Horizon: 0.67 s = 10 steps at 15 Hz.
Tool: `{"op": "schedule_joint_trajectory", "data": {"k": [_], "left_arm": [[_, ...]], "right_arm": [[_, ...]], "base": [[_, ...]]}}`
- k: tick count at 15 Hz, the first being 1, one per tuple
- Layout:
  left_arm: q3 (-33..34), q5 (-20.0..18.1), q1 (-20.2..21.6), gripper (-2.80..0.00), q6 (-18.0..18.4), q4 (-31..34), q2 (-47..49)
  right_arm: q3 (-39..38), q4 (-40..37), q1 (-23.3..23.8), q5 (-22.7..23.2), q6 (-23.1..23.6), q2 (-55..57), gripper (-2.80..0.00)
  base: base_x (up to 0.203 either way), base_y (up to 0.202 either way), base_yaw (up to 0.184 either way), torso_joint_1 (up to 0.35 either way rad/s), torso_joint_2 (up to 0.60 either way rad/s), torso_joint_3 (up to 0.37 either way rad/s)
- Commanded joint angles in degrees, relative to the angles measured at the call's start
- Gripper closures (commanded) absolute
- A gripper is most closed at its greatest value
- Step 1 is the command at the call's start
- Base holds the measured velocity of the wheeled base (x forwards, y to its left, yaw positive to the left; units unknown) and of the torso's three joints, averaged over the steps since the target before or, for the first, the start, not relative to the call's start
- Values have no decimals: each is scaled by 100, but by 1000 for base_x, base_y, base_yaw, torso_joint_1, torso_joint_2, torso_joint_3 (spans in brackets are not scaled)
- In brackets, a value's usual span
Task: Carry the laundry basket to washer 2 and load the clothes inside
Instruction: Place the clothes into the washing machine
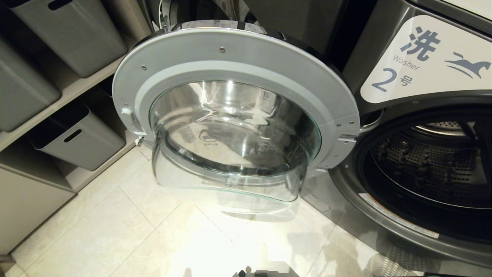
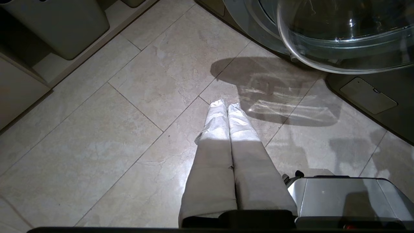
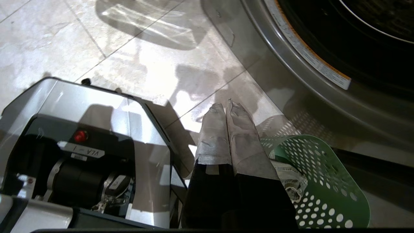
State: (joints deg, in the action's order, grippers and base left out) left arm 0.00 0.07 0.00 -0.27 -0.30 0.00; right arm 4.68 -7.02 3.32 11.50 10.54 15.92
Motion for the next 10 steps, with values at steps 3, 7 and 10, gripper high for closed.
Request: {"op": "schedule_joint_trajectory", "data": {"k": [3, 7, 10], "left_arm": [[9, 1, 0, 0, -8, -5, 0], [9, 1, 0, 0, -8, -5, 0], [9, 1, 0, 0, -8, -5, 0]], "right_arm": [[18, -14, -596, -182, 54, -161, 0], [-18, -24, -516, -344, 134, -422, 0], [-133, -74, -401, -668, 142, -1170, 0]], "base": [[0, 0, 0, 0, 0, 0], [0, 0, 0, 0, 0, 0], [0, 0, 0, 0, 0, 0]]}}
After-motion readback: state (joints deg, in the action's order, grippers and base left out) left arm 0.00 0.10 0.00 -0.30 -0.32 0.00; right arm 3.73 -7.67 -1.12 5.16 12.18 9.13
